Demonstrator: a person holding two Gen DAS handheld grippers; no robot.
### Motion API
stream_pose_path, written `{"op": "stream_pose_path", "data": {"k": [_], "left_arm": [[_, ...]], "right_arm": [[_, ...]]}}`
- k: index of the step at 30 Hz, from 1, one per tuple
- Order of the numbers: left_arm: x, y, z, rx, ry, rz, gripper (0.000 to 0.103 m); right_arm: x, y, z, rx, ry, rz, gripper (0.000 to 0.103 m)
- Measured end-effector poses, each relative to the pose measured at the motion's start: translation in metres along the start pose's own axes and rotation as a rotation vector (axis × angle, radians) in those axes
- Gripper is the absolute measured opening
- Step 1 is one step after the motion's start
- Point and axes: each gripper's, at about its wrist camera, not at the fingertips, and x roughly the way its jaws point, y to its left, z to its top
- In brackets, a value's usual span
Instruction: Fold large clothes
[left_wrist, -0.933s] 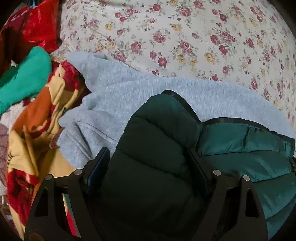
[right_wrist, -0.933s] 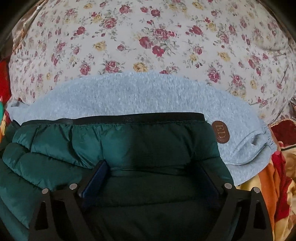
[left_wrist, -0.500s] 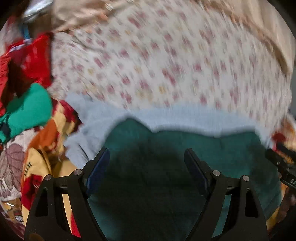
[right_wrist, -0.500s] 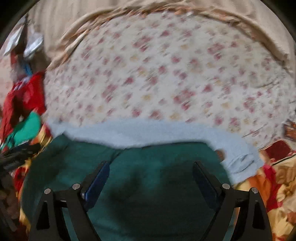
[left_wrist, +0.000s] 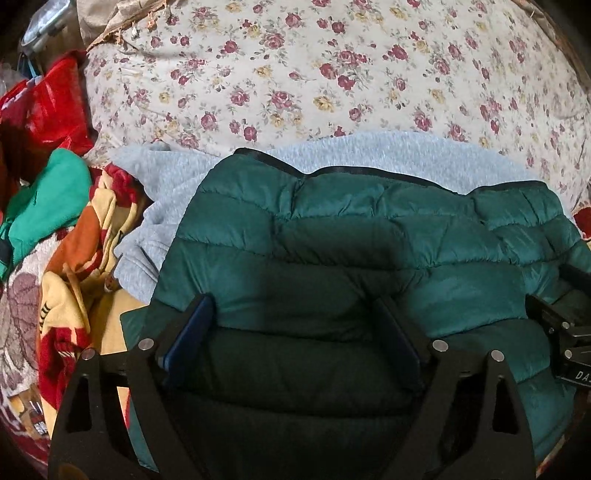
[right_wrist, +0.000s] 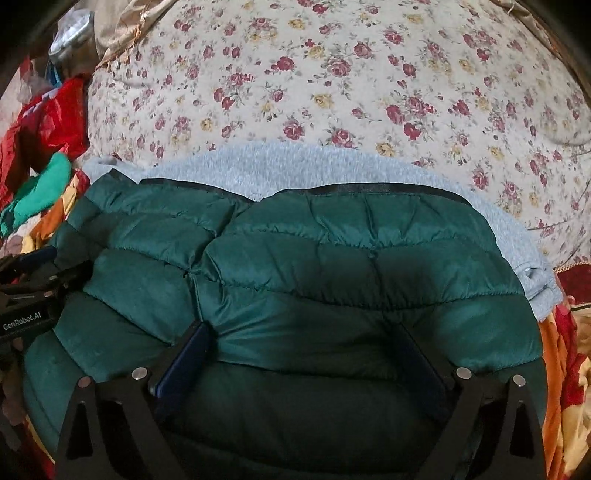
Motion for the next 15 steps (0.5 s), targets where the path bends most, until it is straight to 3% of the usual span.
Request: {"op": "stream_pose_path", "data": {"k": [15], "left_arm": [[-0.0017, -0.0003, -0.002, 0.0, -0.028, 0.005, 0.09]], "right_arm": [[0.0025, -0.0012, -0.0041, -0.004, -0.047, -0.004, 0.1]]}}
